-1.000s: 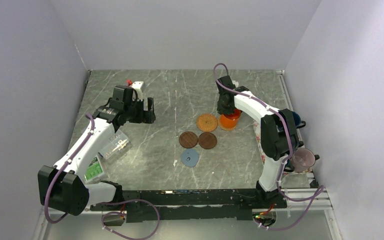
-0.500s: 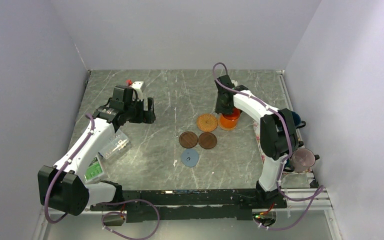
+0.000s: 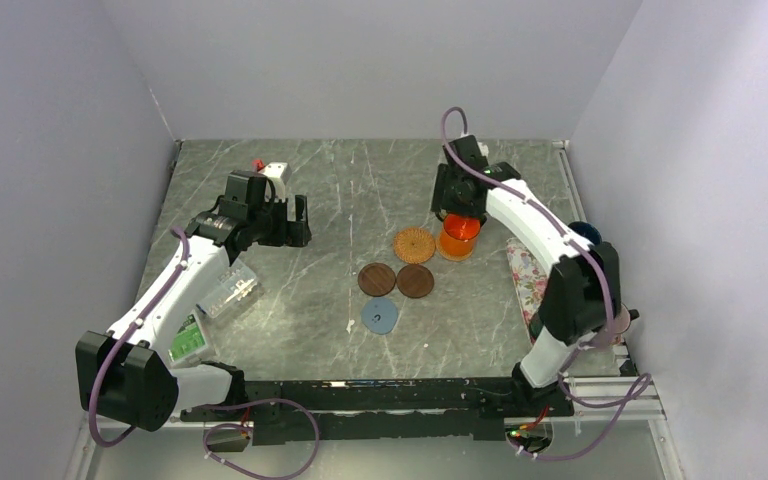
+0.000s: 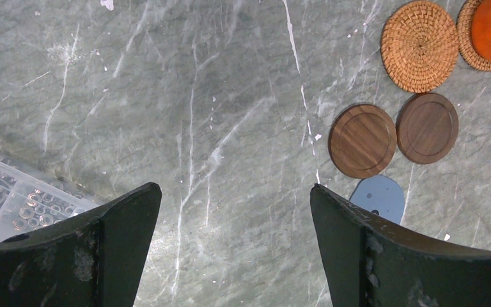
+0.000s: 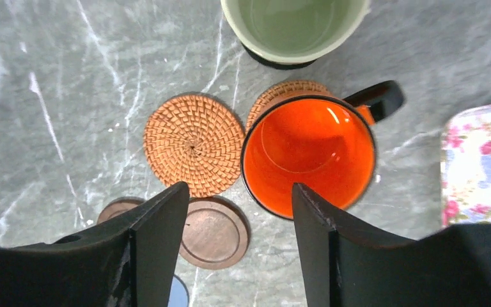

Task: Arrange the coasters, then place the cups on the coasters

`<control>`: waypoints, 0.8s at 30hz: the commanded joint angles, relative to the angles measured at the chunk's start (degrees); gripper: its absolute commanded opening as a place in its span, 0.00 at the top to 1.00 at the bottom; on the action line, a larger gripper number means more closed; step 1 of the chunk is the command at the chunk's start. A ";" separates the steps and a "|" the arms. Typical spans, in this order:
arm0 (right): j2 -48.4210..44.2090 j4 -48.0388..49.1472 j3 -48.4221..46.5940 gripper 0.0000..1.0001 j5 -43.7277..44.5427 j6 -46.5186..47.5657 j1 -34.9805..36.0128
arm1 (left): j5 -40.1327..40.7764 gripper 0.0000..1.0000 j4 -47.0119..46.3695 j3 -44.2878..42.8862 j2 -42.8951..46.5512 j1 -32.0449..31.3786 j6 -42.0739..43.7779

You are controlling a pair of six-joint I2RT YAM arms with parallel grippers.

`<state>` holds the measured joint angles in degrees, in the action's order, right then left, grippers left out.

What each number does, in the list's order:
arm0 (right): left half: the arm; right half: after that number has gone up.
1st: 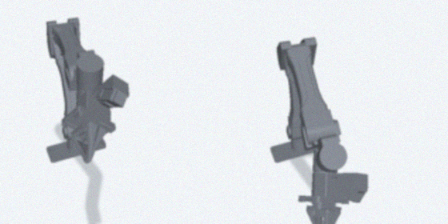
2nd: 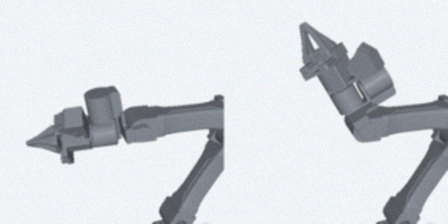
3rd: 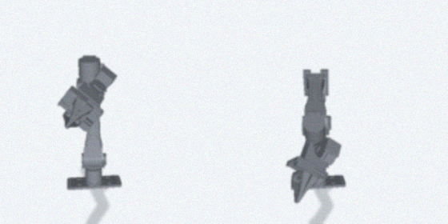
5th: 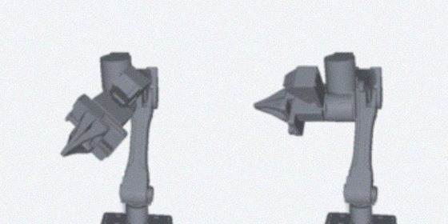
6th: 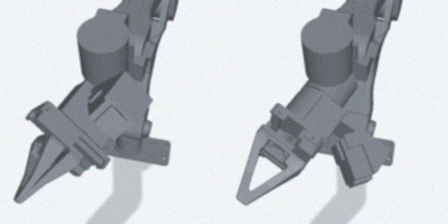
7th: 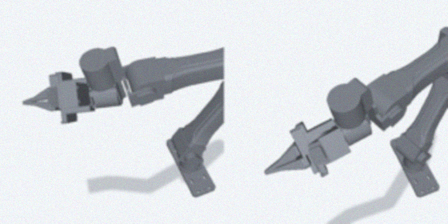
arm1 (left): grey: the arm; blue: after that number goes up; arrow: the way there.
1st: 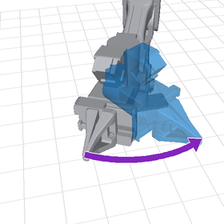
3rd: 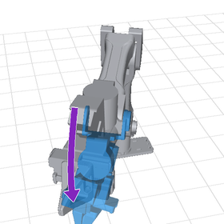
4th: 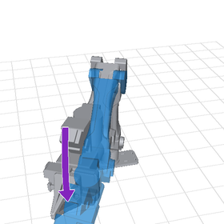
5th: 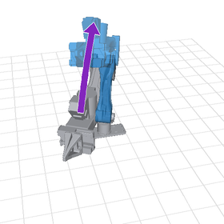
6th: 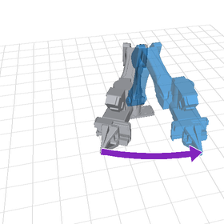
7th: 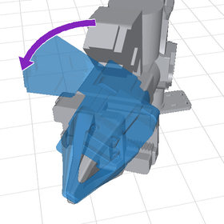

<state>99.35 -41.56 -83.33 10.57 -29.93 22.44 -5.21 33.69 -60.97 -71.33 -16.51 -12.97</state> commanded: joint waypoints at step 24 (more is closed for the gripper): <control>-13.43 5.56 12.04 0.25 11.83 7.42 -28.67 | -0.34 0.07 -0.91 -0.44 -0.12 0.09 0.23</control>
<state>85.01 -40.18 -70.74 19.38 -24.73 -4.99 -5.17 33.69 -60.97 -71.46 -16.51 -12.95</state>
